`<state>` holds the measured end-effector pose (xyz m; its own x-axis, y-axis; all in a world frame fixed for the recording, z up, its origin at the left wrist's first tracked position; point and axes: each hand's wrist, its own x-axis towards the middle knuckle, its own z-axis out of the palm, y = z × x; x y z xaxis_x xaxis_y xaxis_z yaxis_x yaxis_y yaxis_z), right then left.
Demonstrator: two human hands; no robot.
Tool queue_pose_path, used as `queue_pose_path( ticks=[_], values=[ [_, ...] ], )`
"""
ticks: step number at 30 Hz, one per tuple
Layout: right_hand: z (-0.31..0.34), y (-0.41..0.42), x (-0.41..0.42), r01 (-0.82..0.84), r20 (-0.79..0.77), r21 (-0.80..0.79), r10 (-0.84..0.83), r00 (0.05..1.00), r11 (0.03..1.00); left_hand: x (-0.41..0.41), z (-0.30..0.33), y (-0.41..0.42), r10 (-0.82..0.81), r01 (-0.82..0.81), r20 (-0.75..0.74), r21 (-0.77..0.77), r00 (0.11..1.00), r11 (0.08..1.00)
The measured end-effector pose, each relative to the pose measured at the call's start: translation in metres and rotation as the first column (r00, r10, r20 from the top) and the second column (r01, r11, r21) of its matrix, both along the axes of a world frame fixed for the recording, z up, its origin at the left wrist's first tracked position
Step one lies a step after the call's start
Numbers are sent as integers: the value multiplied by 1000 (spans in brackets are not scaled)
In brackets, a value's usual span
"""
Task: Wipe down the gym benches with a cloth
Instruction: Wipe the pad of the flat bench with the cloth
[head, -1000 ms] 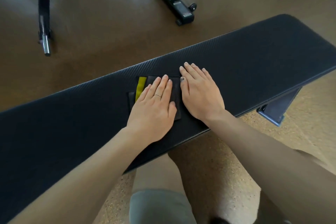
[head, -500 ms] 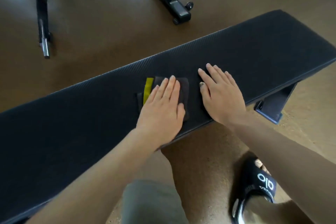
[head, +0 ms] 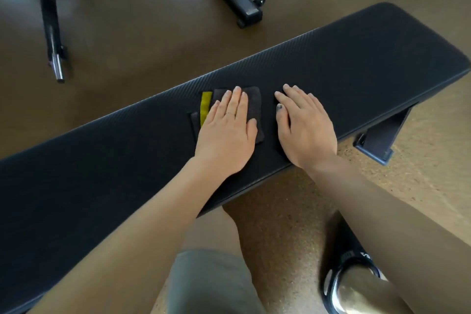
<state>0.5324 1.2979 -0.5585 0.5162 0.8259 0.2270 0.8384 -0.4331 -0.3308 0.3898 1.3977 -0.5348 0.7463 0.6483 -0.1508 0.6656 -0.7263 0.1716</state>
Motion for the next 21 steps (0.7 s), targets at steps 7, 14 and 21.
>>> queue_pose_path(
  ticks=[7, 14, 21],
  values=[
    [1, 0, -5, 31, 1, 39, -31, 1000, 999, -82, -12, -61, -205, 205, -18, 180, 979, 962],
    [0, 2, -4, 37, 18, 47, -38, 999, 998, -49, -15, -56, -218, 221, -35, 223, 975, 949],
    [2, 1, -1, 14, -13, 44, -14, 1000, 999, -111, -20, -64, -290, 298, -79, 360, 954, 884]
  ],
)
